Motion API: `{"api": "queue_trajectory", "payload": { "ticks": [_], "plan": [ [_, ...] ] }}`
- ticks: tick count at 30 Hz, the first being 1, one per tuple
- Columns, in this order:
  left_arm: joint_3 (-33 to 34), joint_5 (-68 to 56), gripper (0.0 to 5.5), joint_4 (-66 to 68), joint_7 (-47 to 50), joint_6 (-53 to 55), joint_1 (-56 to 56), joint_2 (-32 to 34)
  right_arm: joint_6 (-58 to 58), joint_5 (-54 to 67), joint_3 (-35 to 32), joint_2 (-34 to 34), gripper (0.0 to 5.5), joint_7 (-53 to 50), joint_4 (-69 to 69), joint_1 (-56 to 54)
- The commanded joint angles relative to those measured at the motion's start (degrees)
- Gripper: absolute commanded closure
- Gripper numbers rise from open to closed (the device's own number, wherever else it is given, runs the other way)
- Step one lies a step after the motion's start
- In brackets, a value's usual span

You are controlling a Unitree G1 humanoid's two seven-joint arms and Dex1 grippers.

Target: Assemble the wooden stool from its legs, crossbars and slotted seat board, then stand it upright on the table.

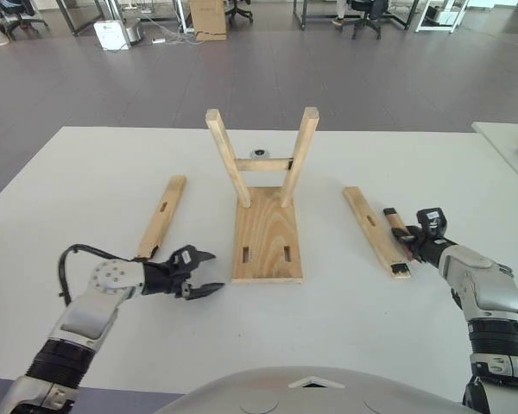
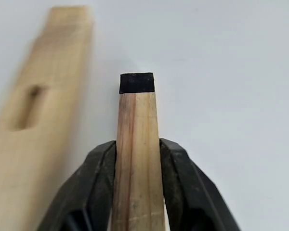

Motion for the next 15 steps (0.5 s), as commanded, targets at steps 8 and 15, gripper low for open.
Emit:
{"api": "queue_trajectory", "payload": {
  "ticks": [8, 15],
  "plan": [
    [17.61, -41.10, 1.85, -19.07, 26.15, 33.97, -31.58, -11.46, -11.89, 0.13, 5.71, 3.94, 4.18, -5.05, -33.04, -16.94],
    [15.15, -48.45, 1.85, -18.29, 48.71, 38.88, -44.00, -25.80, -13.54, -1.12, 13.58, 11.92, 4.18, -9.20, -40.67, -19.00]
  ]
}}
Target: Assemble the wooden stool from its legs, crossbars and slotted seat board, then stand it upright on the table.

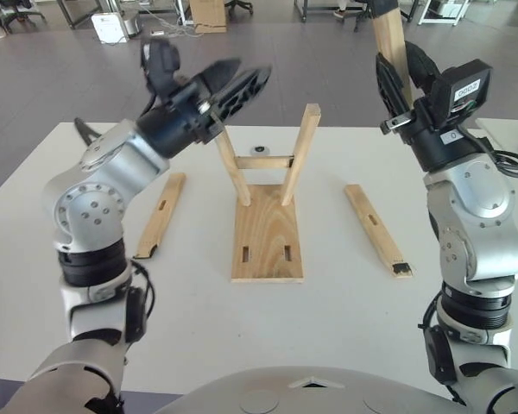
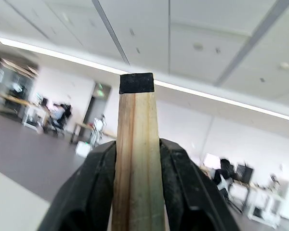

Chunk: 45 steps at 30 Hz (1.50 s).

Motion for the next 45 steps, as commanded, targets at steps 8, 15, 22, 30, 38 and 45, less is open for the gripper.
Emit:
{"api": "queue_trajectory", "payload": {
  "ticks": [8, 15, 22, 30, 38, 45],
  "plan": [
    [-1.37, -8.14, 1.85, -0.22, 12.14, 1.81, -1.00, -8.87, 0.69, 1.71, 7.57, 6.65, 4.18, 0.38, -1.40, 0.34],
    [-2.04, -9.38, 1.85, 0.53, 13.24, 0.80, -2.15, -10.28, 4.42, 4.82, 10.99, 9.39, 4.18, 1.00, -1.94, 1.22],
    [-1.26, -10.07, 2.94, 0.61, 14.36, -0.11, -1.78, -10.42, 7.11, 8.38, 11.07, 8.14, 4.18, 3.55, -3.86, 2.99],
    [-2.45, -11.55, 4.28, -0.22, 15.82, 0.73, 0.07, -10.58, 6.11, 8.13, 11.32, 7.76, 4.18, 4.07, -3.32, 2.94],
    [-2.47, -12.91, 5.10, -0.42, 16.66, 0.49, 0.46, -10.06, 3.94, 5.99, 11.30, 6.84, 4.19, 4.56, -1.96, 3.25],
    [-0.53, -11.72, 5.10, 1.77, 15.02, -0.14, -1.56, -6.99, 5.51, 7.36, 11.09, 6.03, 3.37, 6.15, -1.91, 3.91]
  ]
}}
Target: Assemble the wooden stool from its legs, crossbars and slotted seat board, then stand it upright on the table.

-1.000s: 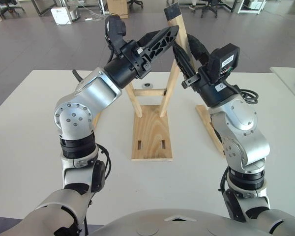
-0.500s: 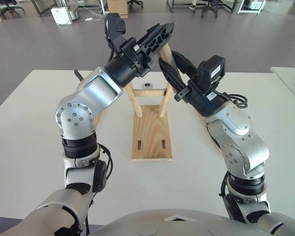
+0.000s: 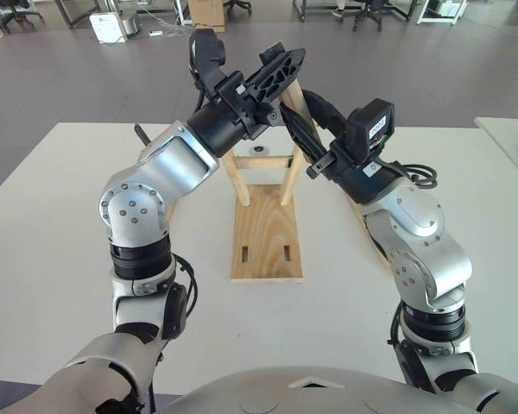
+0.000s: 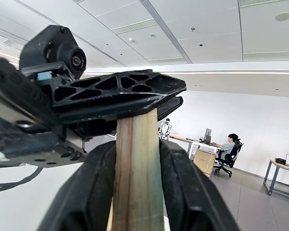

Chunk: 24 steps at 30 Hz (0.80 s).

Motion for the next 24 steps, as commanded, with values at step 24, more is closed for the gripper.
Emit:
{"api": "queue_trajectory", "payload": {
  "ticks": [24],
  "plan": [
    [11.51, 41.05, 5.10, 42.59, -31.99, -39.96, 16.39, 20.54, 2.26, -1.99, -8.82, 3.32, 3.03, -10.02, 6.52, -1.10]
  ]
}}
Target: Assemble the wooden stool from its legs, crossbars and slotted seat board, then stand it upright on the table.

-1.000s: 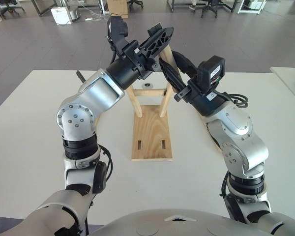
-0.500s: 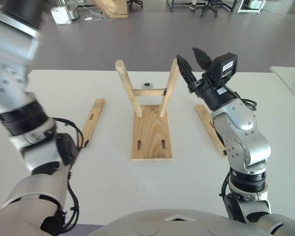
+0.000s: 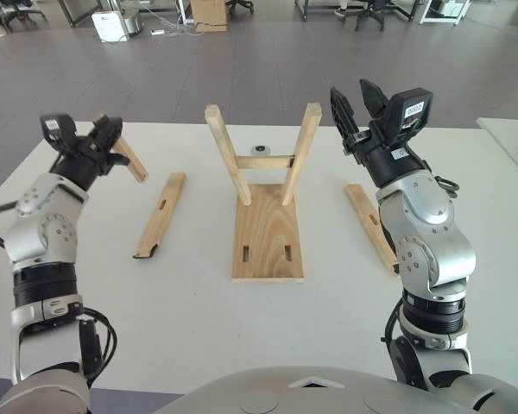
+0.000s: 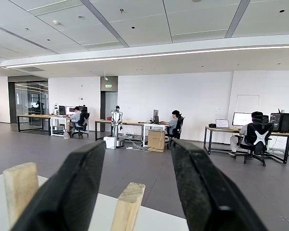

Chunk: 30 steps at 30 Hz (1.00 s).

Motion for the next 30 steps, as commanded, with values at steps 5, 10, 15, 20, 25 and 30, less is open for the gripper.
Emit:
{"api": "queue_trajectory", "payload": {
  "ticks": [5, 10, 15, 20, 25, 30],
  "plan": [
    [-1.08, 5.80, 5.10, 3.81, -1.66, -9.10, 2.12, -6.10, 0.69, -0.64, 0.31, -0.90, 3.03, 0.77, 0.52, -0.65],
    [0.78, 7.47, 5.10, 1.53, 2.45, -9.93, 4.29, -7.86, 0.69, -0.59, 0.66, -0.68, 3.03, 1.01, 0.84, -0.77],
    [1.31, 7.21, 5.10, 1.73, 5.12, -8.87, 4.88, -9.80, 0.77, -0.44, 0.61, -0.39, 3.03, 0.99, 0.95, -0.81],
    [1.40, 7.95, 5.10, 2.99, 6.38, -8.63, 4.47, -10.95, 1.46, 0.50, -0.15, 0.30, 3.03, 0.56, 0.94, -1.15],
    [0.68, 10.23, 5.10, 5.07, 7.11, -10.65, 2.65, -10.98, 1.39, 0.17, 0.00, 0.19, 3.03, 0.61, 0.84, -1.13],
    [0.36, 11.26, 5.10, 6.97, 6.70, -11.73, 1.17, -10.84, 1.12, -0.13, 0.30, 0.17, 3.03, 0.70, 0.97, -1.13]
  ]
}}
